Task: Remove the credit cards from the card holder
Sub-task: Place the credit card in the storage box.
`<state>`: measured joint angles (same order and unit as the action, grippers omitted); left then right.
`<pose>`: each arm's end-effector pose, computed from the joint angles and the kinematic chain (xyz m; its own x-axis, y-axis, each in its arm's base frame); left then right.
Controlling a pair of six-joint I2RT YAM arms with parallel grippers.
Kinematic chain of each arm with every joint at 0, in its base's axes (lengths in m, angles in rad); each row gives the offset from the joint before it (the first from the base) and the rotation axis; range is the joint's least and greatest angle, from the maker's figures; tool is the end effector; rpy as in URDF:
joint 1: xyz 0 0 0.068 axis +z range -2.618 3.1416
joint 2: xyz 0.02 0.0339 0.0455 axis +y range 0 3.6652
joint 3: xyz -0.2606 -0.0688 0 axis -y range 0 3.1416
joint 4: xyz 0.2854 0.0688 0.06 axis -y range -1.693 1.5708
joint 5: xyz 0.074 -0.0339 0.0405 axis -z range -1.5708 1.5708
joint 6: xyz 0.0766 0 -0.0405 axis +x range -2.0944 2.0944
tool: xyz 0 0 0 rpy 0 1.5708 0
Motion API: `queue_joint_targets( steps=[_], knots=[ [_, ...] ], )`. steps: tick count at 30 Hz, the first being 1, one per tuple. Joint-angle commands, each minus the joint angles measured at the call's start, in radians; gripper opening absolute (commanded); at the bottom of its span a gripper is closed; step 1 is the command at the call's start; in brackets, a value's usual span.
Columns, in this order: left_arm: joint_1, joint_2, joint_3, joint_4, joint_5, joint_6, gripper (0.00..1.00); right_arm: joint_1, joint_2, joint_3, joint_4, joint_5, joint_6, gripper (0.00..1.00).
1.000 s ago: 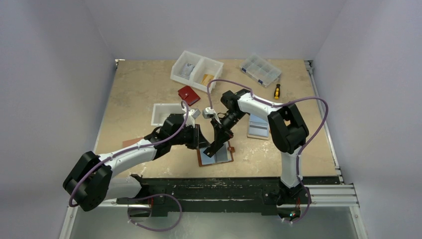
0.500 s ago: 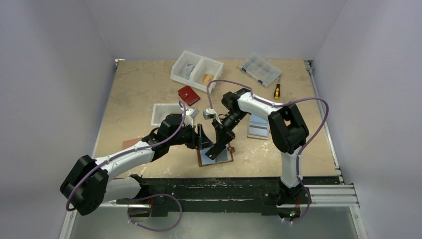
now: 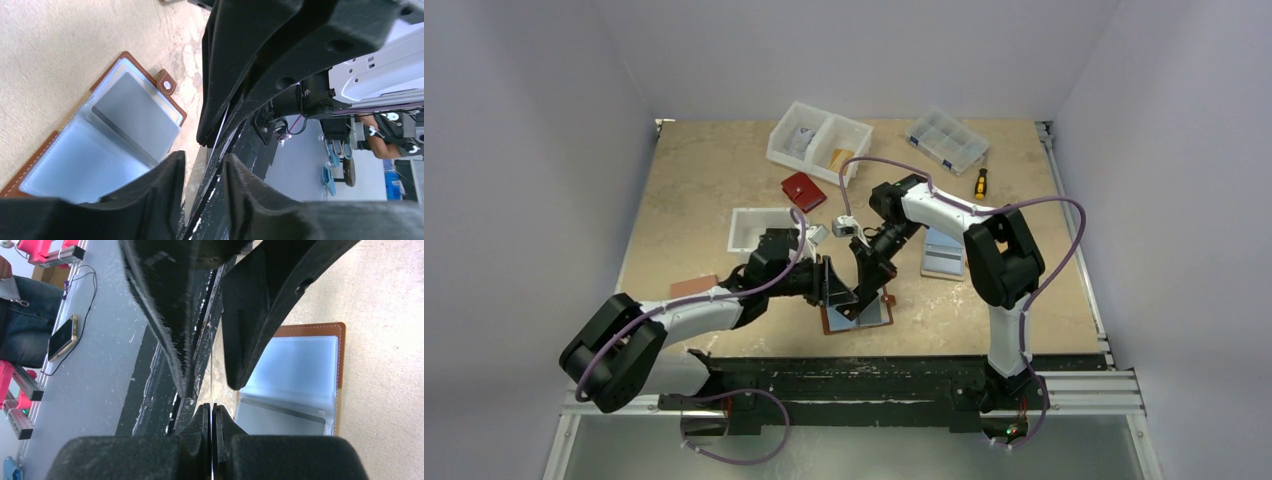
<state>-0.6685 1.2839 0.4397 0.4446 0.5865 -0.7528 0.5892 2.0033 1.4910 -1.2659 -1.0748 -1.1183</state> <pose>0.2151 -0.2240 0.1364 -0.8493 -0.0548 -0.5251 0.4600 0.4112 -0.7870 0.2824 0.2698 0.1544 -0.2533 -0.6841 -0.6840 -0.7815 -0.2721 0.5615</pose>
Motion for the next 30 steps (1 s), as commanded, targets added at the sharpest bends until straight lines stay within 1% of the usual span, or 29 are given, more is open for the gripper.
queue_joint_targets(
  steps=[1, 2, 3, 4, 5, 6, 8, 10, 12, 14, 15, 18, 21, 23, 26, 30],
  knots=[
    [-0.005, 0.039, -0.028, 0.164, 0.066, -0.049, 0.3, 0.0, -0.006, 0.037, -0.019, -0.047, -0.003, 0.0],
    [-0.005, 0.048, -0.034, 0.181, 0.075, -0.054, 0.22, 0.0, -0.006, 0.036, -0.015, -0.047, 0.0, 0.0],
    [-0.005, 0.058, -0.036, 0.205, 0.087, -0.058, 0.1, 0.001, -0.006, 0.034, -0.009, -0.045, 0.011, 0.0],
    [-0.005, 0.068, -0.037, 0.212, 0.098, -0.06, 0.02, 0.001, -0.007, 0.031, -0.001, -0.044, 0.018, 0.03],
    [-0.005, 0.073, -0.036, 0.22, 0.106, -0.059, 0.0, 0.001, -0.009, 0.027, 0.007, -0.042, 0.033, 0.08],
    [-0.005, 0.071, -0.035, 0.216, 0.106, -0.055, 0.0, 0.001, -0.012, 0.024, 0.016, -0.039, 0.041, 0.16],
    [-0.005, 0.045, -0.032, 0.168, 0.079, -0.027, 0.0, 0.0, -0.031, 0.017, 0.029, -0.016, 0.052, 0.38],
    [-0.004, 0.004, -0.022, 0.08, 0.036, 0.017, 0.0, -0.004, -0.064, 0.004, 0.058, 0.037, 0.086, 0.56],
    [0.005, -0.037, -0.005, -0.016, 0.001, 0.053, 0.0, -0.019, -0.11, -0.019, 0.116, 0.1, 0.15, 0.67],
    [0.027, -0.075, 0.01, -0.118, -0.031, 0.079, 0.0, -0.046, -0.158, -0.046, 0.149, 0.145, 0.179, 0.73],
    [0.042, -0.094, 0.014, -0.163, -0.045, 0.09, 0.0, -0.067, -0.183, -0.059, 0.161, 0.152, 0.187, 0.75],
    [0.104, -0.156, 0.039, -0.279, -0.071, 0.11, 0.0, -0.146, -0.255, -0.1, 0.202, 0.149, 0.221, 0.77],
    [0.174, -0.214, 0.097, -0.412, -0.137, 0.12, 0.0, -0.226, -0.325, -0.155, 0.261, 0.121, 0.264, 0.78],
    [0.226, -0.24, 0.142, -0.502, -0.186, 0.114, 0.0, -0.255, -0.367, -0.196, 0.297, 0.109, 0.286, 0.79],
    [0.293, -0.222, 0.219, -0.553, -0.195, 0.102, 0.0, -0.265, -0.421, -0.262, 0.353, 0.102, 0.312, 0.83],
    [0.341, -0.122, 0.366, -0.689, -0.251, 0.081, 0.0, -0.268, -0.457, -0.31, 0.398, 0.102, 0.33, 0.84]
  ],
)
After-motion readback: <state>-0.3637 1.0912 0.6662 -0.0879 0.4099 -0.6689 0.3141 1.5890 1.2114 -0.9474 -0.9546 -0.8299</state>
